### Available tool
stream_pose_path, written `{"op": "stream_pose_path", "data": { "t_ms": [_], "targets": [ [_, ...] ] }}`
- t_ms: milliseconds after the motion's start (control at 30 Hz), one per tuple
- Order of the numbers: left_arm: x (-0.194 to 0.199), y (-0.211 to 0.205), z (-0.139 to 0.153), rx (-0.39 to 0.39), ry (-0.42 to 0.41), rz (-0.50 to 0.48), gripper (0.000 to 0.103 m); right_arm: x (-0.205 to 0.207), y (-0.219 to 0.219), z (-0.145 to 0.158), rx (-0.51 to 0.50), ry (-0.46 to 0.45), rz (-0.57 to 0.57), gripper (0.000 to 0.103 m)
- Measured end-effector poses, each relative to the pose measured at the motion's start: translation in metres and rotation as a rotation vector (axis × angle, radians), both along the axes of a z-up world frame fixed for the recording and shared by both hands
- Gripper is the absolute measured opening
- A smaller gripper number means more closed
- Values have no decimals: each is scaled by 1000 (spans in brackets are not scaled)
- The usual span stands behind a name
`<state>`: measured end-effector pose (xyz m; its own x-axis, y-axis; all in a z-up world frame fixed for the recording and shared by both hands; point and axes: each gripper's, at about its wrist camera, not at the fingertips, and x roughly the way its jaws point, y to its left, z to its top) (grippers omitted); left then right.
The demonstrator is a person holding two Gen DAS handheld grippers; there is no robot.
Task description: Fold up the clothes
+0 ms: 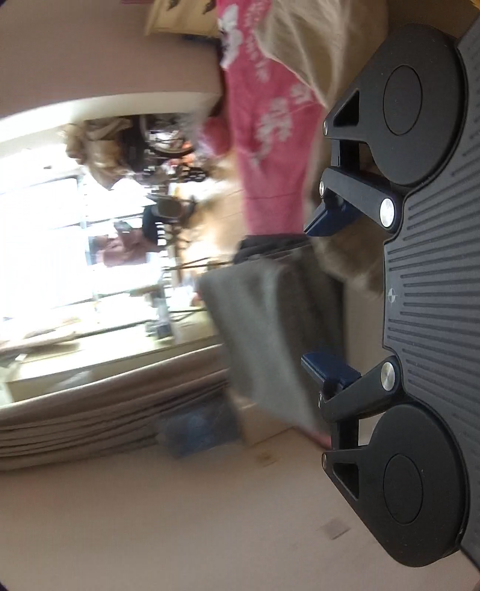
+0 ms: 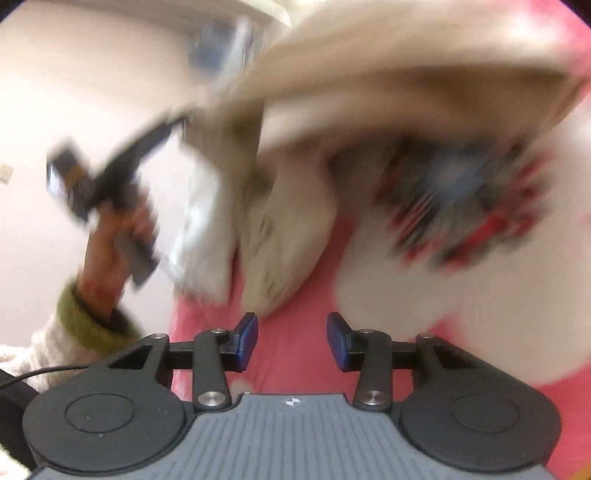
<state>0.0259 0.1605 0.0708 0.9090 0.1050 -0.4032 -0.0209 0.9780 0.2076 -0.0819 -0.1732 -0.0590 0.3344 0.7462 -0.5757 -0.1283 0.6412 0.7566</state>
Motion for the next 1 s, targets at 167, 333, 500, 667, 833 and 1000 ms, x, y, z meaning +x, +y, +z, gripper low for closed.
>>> {"op": "stream_pose_path", "data": {
  "t_ms": [167,333,500,667,833,1000],
  "targets": [
    [-36,-27,11,-117,146,-357,85,-9,-65,16,-260,-171,-227,46],
    [-60,-69,-29,-170,371,-591,90,16,-61,-3,-500,-289,-177,46],
    [-62,-89,-71,-109,443,-568,90,57,-40,-14,-528,-388,-175,46],
    [-72,-100,-79,4,400,-553,90,87,-46,19,-485,-474,-233,35],
    [-56,-102,-80,1,406,-490,67,113,-43,73,-386,-591,-244,35],
    [-40,-98,-73,-113,430,-404,53,159,-15,96,-337,-624,-162,36]
  ]
}}
